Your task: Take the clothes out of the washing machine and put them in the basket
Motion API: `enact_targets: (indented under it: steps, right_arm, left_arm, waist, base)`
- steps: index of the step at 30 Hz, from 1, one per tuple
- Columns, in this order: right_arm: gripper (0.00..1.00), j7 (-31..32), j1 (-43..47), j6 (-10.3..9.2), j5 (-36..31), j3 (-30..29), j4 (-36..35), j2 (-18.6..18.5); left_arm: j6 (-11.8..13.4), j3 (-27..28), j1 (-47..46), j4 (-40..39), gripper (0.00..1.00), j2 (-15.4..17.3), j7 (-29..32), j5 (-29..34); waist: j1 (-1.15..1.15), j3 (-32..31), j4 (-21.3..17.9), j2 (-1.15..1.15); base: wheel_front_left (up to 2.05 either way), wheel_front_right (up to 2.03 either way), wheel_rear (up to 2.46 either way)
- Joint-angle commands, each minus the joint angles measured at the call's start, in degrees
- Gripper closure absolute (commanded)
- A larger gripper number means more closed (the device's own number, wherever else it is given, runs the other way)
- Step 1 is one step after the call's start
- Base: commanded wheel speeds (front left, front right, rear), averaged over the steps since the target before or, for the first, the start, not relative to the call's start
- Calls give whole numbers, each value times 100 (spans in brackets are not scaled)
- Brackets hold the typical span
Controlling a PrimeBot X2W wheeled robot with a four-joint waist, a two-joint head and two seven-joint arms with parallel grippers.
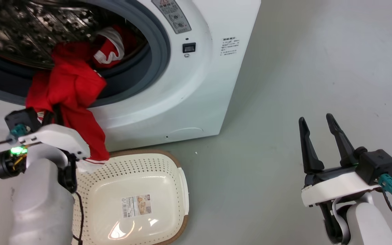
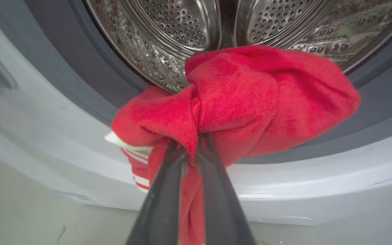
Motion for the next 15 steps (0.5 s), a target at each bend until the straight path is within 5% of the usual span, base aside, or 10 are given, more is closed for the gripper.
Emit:
enact_targets:
  steps: [1,15]
  right_arm:
    - [0,21,83,-4,-33,-30,-21,6]
    - [0,370,640,-4,-167,-168,-379,7]
  left_arm:
    - [17,-16,149,-195,100,-43,-25,55]
    - [25,-251,2221,-2661,100,-701,-22,345]
  waist:
    - [0,-175,130,0]
    - [0,-858,405,0]
  base:
    - [0,0,0]
    - [0,0,0]
